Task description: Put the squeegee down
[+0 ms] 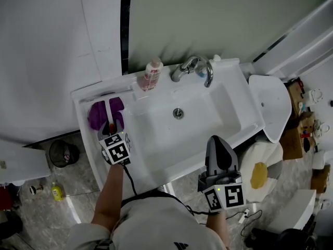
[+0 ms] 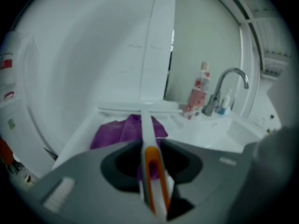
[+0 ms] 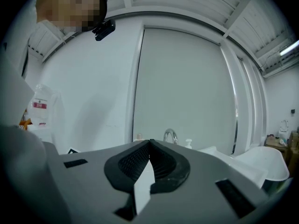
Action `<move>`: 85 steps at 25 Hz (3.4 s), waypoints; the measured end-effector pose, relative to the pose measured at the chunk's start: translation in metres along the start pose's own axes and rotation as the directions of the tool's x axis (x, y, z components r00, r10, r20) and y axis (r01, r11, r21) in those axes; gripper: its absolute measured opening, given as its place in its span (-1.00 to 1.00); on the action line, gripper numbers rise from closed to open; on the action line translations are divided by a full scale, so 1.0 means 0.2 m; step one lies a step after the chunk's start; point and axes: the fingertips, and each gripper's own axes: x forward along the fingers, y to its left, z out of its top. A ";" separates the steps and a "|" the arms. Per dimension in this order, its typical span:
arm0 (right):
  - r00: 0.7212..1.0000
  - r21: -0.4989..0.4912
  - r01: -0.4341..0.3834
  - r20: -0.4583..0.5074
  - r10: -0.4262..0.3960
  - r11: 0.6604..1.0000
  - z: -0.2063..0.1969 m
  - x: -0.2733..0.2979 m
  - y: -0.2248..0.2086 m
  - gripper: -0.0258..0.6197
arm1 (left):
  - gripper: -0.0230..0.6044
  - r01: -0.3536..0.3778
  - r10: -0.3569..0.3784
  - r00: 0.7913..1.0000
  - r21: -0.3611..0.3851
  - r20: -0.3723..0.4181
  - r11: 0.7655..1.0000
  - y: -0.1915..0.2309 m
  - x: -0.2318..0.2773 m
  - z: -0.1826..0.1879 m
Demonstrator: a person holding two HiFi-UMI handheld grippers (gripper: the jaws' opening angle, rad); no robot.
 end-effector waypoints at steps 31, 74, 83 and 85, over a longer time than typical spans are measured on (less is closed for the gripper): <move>0.999 0.013 -0.049 0.015 0.049 0.999 0.02 -0.02 0.10 -0.92 | -0.43 0.006 -0.011 0.999 0.107 0.039 0.994 -0.03 -0.13 0.06; 0.935 -0.067 -0.316 0.145 0.323 0.946 0.16 -0.44 0.23 -0.92 | -0.90 0.041 -0.142 0.774 0.174 0.617 0.984 -0.20 -1.81 0.51; 0.934 -0.044 -0.318 0.154 0.321 0.947 0.15 -0.55 0.20 -0.92 | -0.90 0.044 -0.140 0.750 0.162 0.646 0.986 -0.24 -1.97 0.46; 0.935 -0.039 -0.319 0.152 0.321 0.947 0.15 -0.57 0.20 -0.92 | -0.90 0.043 -0.140 0.746 0.163 0.651 0.986 -0.25 -2.00 0.45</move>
